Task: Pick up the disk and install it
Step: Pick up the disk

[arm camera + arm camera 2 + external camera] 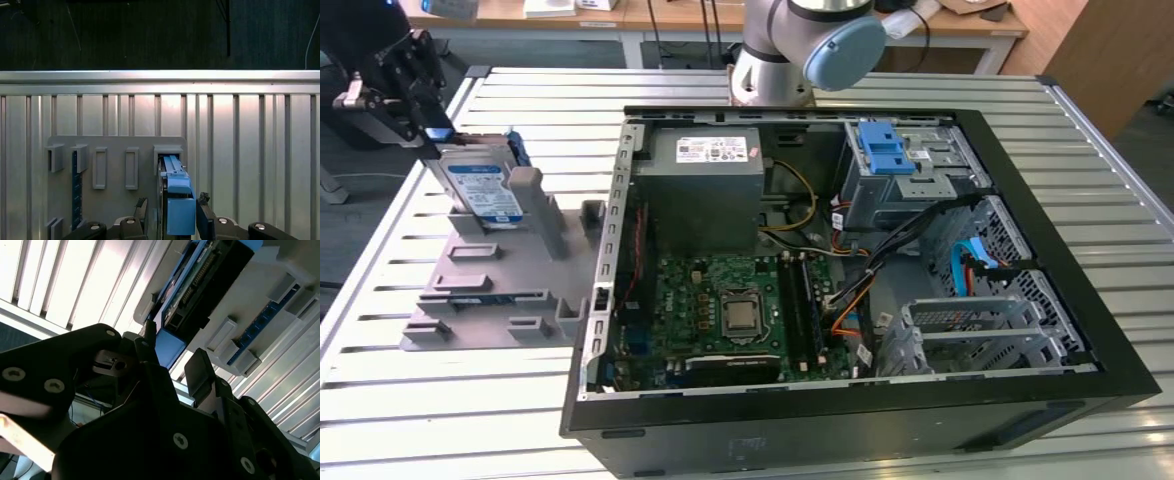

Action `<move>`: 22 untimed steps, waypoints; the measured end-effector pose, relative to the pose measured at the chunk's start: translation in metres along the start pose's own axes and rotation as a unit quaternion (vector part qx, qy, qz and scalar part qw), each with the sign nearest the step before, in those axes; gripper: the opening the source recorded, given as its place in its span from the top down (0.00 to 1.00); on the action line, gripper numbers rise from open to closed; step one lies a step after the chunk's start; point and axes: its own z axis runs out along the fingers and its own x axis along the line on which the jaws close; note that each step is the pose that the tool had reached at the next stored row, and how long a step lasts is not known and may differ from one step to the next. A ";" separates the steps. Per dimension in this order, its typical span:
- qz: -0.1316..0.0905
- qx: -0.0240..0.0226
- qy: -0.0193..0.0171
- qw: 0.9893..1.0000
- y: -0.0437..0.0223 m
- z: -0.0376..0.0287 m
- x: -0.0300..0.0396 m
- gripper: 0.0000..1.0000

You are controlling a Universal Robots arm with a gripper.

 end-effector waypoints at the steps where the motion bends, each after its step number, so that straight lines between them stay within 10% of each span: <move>1: 0.001 0.000 0.000 1.000 0.0000 0.0010 -0.0001 0.49; 22: 0.003 -0.003 0.000 1.000 0.0012 0.0212 -0.0030 0.49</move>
